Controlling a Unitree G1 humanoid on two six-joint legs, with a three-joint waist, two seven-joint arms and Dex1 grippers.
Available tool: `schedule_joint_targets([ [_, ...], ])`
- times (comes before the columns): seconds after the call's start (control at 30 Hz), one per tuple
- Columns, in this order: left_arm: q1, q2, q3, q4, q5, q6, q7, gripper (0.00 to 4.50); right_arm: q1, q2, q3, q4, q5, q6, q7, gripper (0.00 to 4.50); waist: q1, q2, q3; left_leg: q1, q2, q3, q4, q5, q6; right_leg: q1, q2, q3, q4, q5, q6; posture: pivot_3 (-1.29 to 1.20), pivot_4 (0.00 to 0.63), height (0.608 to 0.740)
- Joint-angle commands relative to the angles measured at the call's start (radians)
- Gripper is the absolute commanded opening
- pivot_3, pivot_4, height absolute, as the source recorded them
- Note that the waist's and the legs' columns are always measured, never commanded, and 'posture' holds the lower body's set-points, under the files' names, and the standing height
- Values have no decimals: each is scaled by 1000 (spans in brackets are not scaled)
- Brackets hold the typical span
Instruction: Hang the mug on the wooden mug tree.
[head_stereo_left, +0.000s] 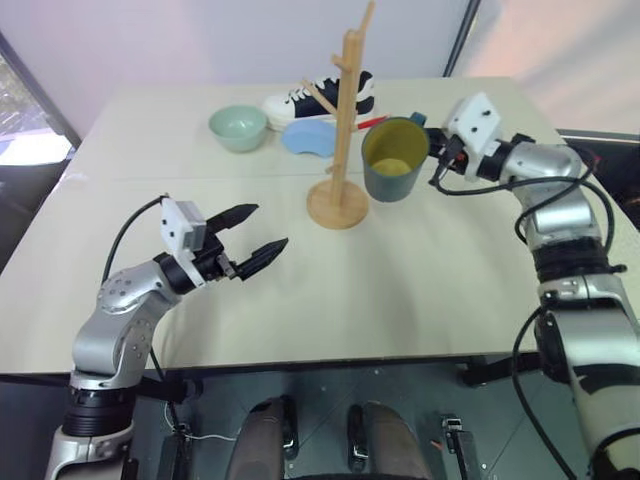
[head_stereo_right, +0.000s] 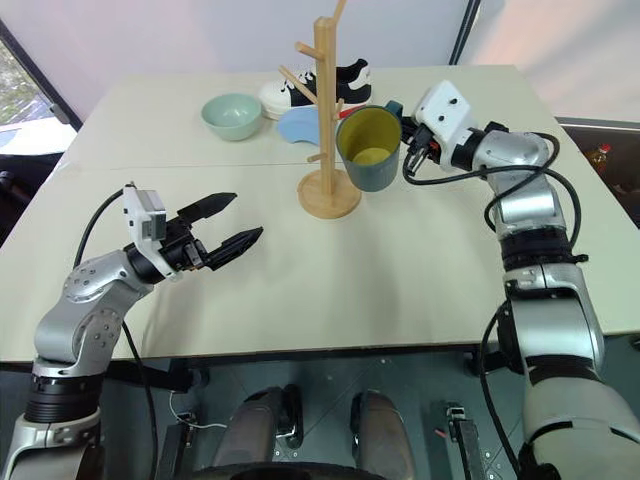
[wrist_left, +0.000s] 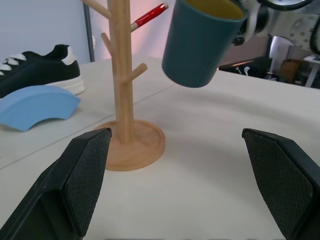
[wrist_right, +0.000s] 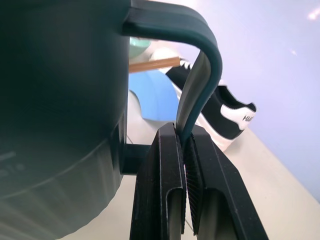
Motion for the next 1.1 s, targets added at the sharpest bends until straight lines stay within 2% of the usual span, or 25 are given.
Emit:
schedule_joint_targets([
  [0.03,5,15,31,-46,-18,-3,12,4500,-86,6,-7,74,-17,-75,16,50,-1,0,0,1,0,0,0,0,0,0,0,0,0,0,0,0,150,730],
  [0.5,21,27,33,-52,-22,-10,29,4500,-234,91,18,309,-103,-127,17,50,-3,0,0,2,1,2,-1,0,-1,0,0,2,1,0,0,0,150,730],
  [0.87,23,30,33,-53,-19,-10,31,4500,-272,120,26,375,-154,-122,-24,50,-2,0,0,3,1,2,-1,0,-1,0,-1,2,1,0,0,0,150,730],
  [0.9,25,31,34,-56,-19,-10,33,4500,-274,120,23,375,-153,-121,-26,703,-2,0,0,3,1,2,-1,0,-1,0,-1,2,1,0,0,0,150,730],
  [0.97,29,31,36,-60,-20,-9,35,4500,-277,117,19,373,-153,-123,-32,1475,-3,0,0,3,1,3,-1,0,-1,0,-1,2,1,0,0,0,150,730],
  [1.1,32,31,37,-63,-21,-9,40,4500,-277,101,17,361,-159,-139,-52,3573,-3,0,0,3,1,3,-1,0,-2,0,-1,2,2,0,0,0,150,730],
])
